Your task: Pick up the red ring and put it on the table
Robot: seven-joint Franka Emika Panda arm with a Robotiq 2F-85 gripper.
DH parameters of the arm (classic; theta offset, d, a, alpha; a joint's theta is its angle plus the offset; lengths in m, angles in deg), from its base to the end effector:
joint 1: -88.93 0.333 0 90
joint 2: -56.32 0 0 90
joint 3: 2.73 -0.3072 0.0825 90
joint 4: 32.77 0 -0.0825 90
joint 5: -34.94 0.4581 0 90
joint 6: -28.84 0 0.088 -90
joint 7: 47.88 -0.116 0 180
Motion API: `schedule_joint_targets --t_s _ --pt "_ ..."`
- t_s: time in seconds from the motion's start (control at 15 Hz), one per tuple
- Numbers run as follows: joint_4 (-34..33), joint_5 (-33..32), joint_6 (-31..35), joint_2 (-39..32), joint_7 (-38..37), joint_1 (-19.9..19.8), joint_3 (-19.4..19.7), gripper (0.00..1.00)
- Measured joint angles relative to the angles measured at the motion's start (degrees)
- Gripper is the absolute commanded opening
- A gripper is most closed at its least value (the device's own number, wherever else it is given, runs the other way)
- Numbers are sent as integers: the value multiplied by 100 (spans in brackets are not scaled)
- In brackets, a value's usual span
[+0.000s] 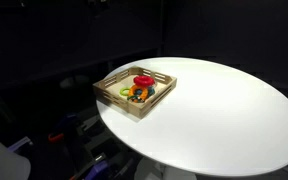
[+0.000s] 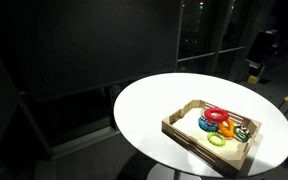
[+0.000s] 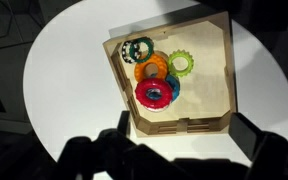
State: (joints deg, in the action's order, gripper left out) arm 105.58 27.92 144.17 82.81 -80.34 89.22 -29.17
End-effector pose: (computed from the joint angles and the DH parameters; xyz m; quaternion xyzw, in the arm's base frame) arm 0.4446 0.2107 0.4198 0.9869 -0.0440 0.0792 0.1333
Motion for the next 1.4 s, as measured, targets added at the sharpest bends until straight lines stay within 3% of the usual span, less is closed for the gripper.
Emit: schedule_joint_targets --t_s 0.93,1.4 --pt "0 0 0 -5 0 24 20 100" --pt "-50 4 -8 -168 -2 174 460 100"
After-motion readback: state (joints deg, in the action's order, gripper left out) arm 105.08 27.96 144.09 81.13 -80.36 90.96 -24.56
